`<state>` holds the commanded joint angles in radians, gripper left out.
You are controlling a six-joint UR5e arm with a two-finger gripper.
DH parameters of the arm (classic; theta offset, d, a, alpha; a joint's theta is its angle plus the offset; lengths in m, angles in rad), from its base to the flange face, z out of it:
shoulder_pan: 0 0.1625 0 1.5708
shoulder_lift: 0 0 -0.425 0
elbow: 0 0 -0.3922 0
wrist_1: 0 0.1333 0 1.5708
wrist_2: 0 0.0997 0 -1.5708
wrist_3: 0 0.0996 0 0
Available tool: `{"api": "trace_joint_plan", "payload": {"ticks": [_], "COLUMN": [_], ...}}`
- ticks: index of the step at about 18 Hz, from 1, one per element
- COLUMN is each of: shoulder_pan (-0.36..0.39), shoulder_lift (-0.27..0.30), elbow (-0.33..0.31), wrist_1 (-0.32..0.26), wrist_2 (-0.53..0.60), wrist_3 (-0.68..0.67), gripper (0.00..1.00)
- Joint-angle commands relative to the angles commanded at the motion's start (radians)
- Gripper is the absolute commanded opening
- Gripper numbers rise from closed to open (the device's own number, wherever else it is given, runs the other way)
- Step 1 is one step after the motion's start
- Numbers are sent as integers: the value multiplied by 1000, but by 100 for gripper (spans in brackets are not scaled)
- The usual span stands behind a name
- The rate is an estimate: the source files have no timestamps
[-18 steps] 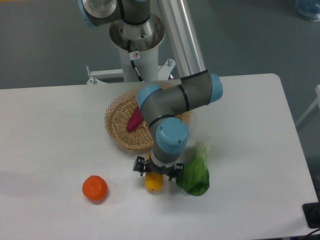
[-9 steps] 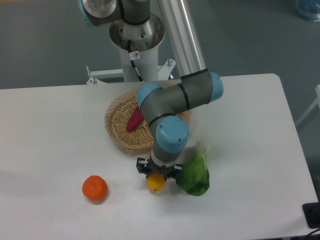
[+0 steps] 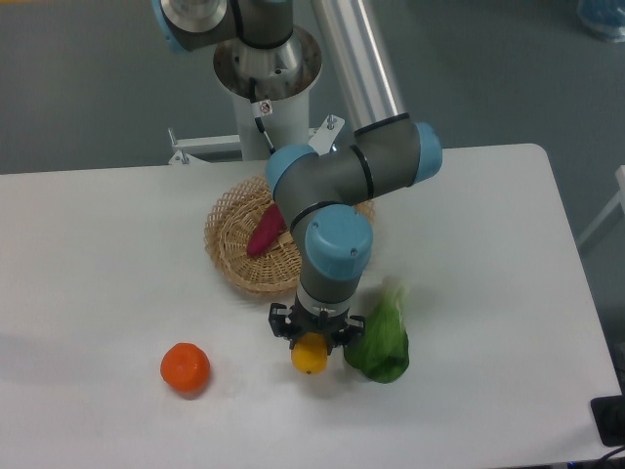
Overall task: Pick up the mango from the table
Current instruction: 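Lift the held mango up and carry it away from the bok choy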
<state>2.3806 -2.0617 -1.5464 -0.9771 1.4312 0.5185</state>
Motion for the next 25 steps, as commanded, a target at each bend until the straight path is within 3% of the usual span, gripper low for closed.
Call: {"api": "trace_joint_plan", "payload": {"ticks": [9, 13, 25], "shoulder_pan": [117, 170, 301], "shoulder_lift": [55, 77, 106], "elbow": [3, 9, 9], "wrist_1": [-8, -44, -49], "wrist_2": [57, 60, 71], "wrist_3": [188, 316, 639], "gripper": [33, 33, 32]}}
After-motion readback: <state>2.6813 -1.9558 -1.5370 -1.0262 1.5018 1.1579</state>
